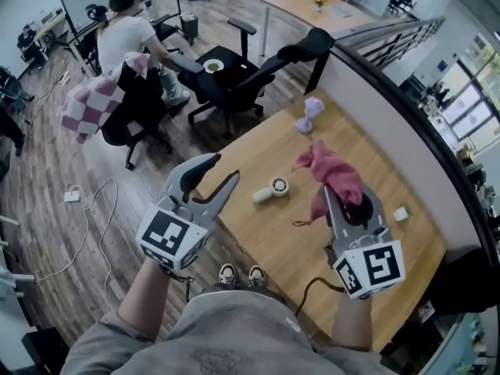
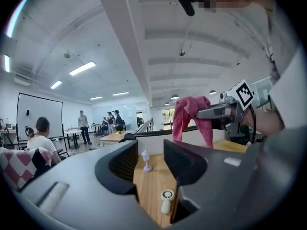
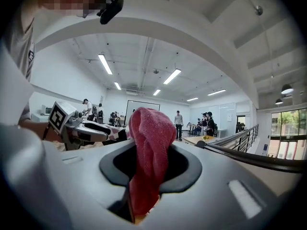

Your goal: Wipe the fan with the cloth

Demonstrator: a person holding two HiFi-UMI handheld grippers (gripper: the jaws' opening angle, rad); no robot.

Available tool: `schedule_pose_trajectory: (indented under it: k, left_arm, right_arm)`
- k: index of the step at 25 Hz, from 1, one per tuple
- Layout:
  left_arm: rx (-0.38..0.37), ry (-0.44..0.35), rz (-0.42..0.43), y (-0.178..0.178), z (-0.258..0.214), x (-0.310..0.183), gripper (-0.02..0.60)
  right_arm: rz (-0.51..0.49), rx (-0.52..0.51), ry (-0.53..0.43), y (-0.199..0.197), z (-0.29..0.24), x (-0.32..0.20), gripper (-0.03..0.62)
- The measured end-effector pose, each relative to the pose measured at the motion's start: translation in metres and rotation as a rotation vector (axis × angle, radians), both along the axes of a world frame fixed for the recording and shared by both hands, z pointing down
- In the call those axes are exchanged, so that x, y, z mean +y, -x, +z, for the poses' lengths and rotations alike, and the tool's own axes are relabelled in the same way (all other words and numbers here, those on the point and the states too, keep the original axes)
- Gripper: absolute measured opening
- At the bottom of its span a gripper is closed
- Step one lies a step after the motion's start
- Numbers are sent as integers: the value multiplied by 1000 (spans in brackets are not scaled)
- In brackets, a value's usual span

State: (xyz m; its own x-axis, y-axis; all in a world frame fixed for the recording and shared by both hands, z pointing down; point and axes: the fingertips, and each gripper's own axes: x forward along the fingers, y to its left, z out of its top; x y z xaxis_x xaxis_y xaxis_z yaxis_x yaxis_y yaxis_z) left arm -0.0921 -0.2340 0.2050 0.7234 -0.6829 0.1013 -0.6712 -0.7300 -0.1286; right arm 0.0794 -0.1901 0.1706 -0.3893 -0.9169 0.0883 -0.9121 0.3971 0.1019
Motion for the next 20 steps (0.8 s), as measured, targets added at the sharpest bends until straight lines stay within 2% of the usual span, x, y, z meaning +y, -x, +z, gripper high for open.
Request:
schedule_pose_trajectory:
  k: [5, 11, 20]
  left_arm:
    - [19, -25, -23, 7, -24, 18, 124]
    - [-12, -64, -52, 21, -38, 35, 73]
    - [-14, -31, -80, 33, -32, 47, 2]
  right_arm:
    - [-1, -21, -44, 1, -17, 19, 112]
    - [1, -41, -57, 4, -24, 40, 112]
    - [-38, -62, -9, 20, -12, 55, 112]
